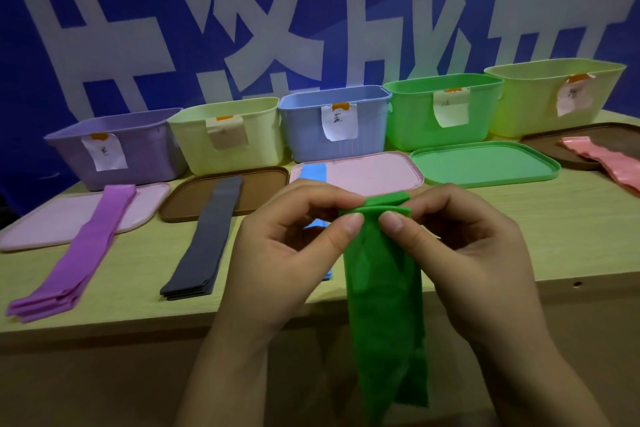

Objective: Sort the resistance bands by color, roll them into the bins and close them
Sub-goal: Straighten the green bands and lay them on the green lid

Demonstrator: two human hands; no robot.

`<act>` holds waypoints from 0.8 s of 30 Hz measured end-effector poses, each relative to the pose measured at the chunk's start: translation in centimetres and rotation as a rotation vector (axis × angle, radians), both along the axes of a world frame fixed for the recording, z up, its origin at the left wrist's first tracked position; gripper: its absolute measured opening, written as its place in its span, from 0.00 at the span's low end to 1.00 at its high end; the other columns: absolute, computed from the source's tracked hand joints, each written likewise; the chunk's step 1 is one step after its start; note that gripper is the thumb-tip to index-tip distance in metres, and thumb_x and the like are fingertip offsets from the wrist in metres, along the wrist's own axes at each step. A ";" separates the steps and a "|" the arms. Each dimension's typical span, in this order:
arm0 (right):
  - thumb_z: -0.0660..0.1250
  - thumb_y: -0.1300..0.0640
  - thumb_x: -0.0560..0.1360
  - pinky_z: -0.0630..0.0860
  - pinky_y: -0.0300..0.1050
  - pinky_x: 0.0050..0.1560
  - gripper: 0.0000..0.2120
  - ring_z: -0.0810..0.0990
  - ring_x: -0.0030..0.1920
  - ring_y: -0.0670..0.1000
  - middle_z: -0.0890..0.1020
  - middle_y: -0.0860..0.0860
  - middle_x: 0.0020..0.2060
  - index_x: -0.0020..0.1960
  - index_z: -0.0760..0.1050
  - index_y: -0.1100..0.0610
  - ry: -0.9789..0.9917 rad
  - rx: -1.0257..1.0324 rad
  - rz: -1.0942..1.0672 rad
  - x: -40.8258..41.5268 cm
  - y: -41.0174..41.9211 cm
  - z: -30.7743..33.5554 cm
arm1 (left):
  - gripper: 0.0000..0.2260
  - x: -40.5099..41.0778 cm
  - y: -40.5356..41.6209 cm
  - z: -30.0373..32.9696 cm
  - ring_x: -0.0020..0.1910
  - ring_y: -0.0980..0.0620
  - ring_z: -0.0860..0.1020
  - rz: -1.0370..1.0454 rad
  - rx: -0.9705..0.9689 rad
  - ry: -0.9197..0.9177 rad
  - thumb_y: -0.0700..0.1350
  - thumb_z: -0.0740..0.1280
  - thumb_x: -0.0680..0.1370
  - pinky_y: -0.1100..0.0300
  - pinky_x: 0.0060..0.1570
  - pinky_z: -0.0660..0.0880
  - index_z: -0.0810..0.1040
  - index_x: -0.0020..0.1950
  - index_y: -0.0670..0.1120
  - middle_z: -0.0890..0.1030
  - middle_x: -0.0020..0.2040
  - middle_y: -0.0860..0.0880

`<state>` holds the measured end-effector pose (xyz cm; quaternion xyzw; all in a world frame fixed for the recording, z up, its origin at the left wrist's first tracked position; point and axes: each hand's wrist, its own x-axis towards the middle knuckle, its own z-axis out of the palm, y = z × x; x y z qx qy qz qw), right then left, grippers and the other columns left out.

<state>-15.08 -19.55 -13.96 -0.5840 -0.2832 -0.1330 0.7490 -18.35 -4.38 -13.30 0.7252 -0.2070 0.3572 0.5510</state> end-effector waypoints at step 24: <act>0.74 0.64 0.60 0.77 0.38 0.37 0.14 0.79 0.36 0.47 0.80 0.48 0.32 0.42 0.73 0.55 0.171 0.068 0.285 0.5 -0.8 0.5 | 0.12 -0.2 0.5 0.2 0.44 0.57 0.80 -0.096 -0.049 0.019 0.39 0.70 0.69 0.65 0.45 0.76 0.81 0.48 0.55 0.82 0.43 0.54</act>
